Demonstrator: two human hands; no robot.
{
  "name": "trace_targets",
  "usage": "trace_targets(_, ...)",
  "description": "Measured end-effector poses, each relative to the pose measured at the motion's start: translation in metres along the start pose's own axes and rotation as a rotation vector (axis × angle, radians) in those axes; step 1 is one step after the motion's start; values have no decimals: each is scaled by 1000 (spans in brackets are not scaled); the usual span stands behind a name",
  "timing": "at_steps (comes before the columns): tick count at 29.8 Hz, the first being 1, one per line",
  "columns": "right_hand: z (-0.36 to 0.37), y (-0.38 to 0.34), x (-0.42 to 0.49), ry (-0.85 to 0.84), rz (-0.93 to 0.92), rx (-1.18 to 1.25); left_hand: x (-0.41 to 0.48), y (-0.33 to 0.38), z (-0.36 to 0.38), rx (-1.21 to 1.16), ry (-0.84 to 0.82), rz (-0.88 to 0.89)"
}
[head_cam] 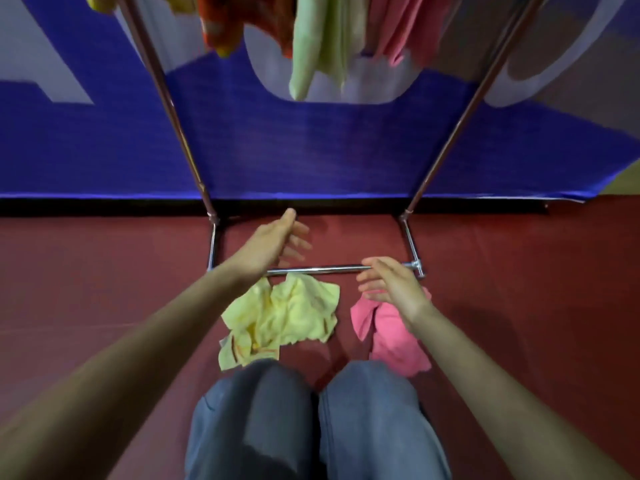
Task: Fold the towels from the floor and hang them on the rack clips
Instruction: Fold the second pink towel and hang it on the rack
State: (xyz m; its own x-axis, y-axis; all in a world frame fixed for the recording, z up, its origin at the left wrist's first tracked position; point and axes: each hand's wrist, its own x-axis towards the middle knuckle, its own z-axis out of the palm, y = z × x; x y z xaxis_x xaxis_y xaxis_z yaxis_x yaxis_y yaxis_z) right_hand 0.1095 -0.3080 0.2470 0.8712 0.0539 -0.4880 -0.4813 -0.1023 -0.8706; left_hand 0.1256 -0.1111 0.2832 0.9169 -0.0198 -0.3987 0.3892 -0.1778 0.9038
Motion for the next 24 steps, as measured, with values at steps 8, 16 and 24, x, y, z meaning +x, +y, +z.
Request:
trace_targets(8,-20,99,82,179,229,-99,48,-132,-4,-4,-23,-308)
trace_targets(16,-53,190,136,291,458,-162,95,-203,33,-35,-91,-426)
trace_targets(24,-30,246,176,114,570,-220,130,-236,69,-134,-126,-459)
